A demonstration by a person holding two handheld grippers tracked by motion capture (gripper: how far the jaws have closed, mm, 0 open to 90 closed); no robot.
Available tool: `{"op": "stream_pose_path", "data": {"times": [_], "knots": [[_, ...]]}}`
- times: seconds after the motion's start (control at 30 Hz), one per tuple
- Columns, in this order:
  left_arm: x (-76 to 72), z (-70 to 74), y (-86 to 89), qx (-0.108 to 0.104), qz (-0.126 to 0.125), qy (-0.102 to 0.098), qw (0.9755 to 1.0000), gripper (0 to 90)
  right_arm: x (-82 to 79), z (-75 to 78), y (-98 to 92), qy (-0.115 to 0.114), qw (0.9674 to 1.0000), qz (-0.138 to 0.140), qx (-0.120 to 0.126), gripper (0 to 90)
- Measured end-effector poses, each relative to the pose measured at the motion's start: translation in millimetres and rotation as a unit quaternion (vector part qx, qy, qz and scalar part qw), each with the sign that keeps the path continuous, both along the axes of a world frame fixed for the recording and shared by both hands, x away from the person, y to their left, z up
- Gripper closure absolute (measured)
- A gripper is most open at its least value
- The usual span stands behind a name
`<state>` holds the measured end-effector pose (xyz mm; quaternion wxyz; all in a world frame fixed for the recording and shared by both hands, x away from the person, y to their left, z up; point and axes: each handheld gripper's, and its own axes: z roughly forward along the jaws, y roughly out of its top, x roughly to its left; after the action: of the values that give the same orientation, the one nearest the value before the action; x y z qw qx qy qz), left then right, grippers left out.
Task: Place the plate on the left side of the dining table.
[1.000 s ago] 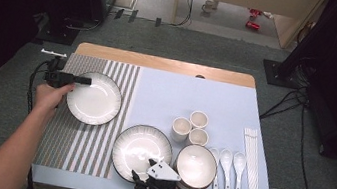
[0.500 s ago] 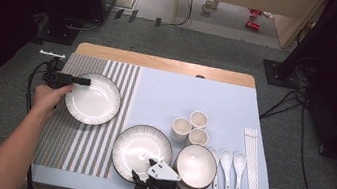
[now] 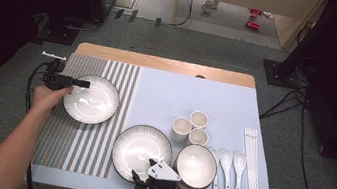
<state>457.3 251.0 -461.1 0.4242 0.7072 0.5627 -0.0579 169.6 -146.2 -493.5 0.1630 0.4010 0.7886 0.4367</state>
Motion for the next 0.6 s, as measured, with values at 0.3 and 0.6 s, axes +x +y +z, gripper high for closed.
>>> {"op": "stream_pose_path", "data": {"times": [0.3, 0.6], "knots": [[0.0, -2.4, 1.7, 0.014, 0.004, 0.000, 0.9999, 46.4, -0.1, 0.0, 0.0, 0.000, 1.0000, 0.000, 0.000, 35.0], [-0.4, -3.8, 5.6, 0.025, 0.011, 0.002, 0.9996, 44.8, -0.1, 0.0, 0.0, 0.000, 1.0000, 0.000, 0.000, 35.0]]}}
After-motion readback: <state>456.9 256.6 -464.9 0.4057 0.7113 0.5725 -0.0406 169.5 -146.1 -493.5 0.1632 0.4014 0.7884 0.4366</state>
